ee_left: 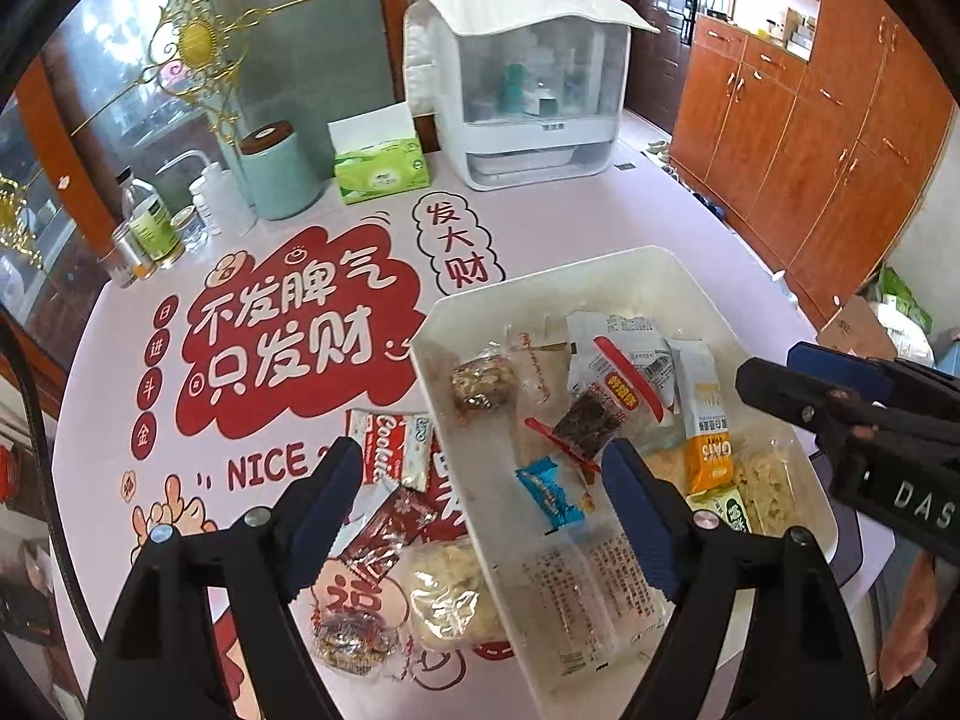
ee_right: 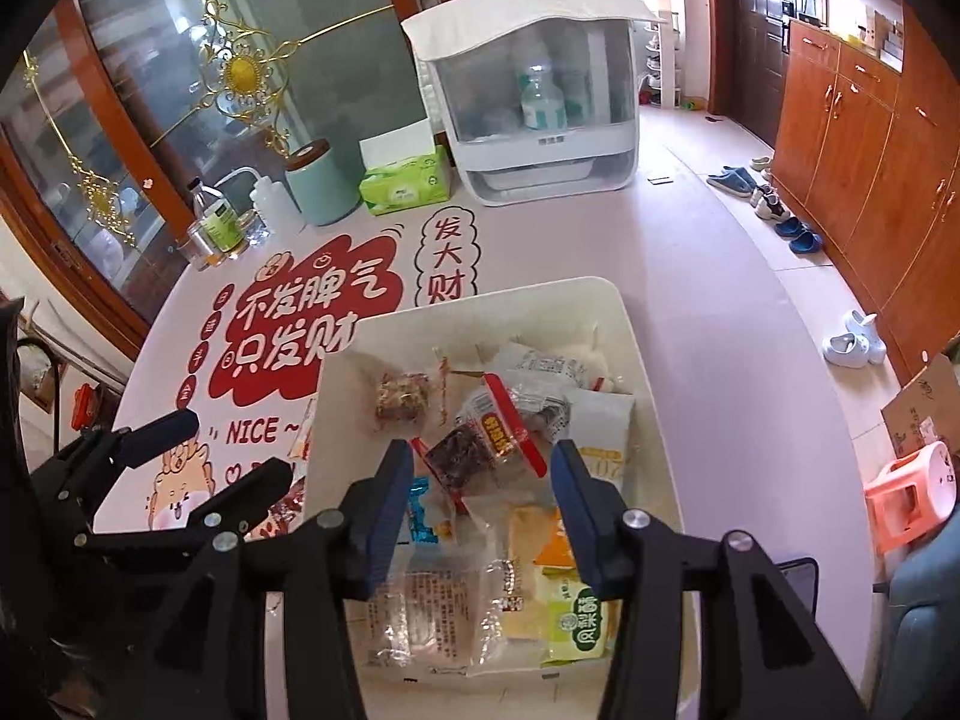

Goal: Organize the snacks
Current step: 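Carry both bags into the white tray and open both tools, then withdraw both tools from the tray toward the remaining snacks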

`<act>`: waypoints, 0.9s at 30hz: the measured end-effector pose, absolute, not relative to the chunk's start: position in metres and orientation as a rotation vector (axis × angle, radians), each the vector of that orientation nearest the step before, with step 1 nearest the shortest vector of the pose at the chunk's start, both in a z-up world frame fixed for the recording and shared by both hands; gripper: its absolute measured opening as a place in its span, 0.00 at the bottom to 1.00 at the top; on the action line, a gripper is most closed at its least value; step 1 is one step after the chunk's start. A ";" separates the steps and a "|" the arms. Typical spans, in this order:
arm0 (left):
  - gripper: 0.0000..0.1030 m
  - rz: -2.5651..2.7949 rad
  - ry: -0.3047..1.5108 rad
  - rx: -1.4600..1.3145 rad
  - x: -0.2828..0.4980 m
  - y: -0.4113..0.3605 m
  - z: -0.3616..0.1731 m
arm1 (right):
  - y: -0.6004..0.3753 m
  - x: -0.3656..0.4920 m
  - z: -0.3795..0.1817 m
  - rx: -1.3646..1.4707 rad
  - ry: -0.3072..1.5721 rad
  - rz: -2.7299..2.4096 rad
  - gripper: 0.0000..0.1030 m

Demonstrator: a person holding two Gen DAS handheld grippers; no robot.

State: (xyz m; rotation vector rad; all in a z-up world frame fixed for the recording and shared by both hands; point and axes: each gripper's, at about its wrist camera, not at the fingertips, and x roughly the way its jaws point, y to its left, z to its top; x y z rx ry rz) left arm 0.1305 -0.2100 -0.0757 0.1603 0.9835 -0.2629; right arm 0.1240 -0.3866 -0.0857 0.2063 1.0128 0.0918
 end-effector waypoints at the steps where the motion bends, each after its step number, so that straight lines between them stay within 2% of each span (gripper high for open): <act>1: 0.78 -0.260 0.981 0.155 0.127 -0.207 -0.075 | -0.386 0.123 -0.085 0.208 1.011 0.095 0.47; 14: 0.79 -0.200 0.957 0.081 0.089 -0.142 -0.049 | -0.366 0.089 -0.061 0.176 0.942 0.155 0.47; 27: 0.79 -0.109 0.790 0.130 0.079 -0.046 0.035 | -0.315 0.064 -0.036 0.180 0.871 0.235 0.47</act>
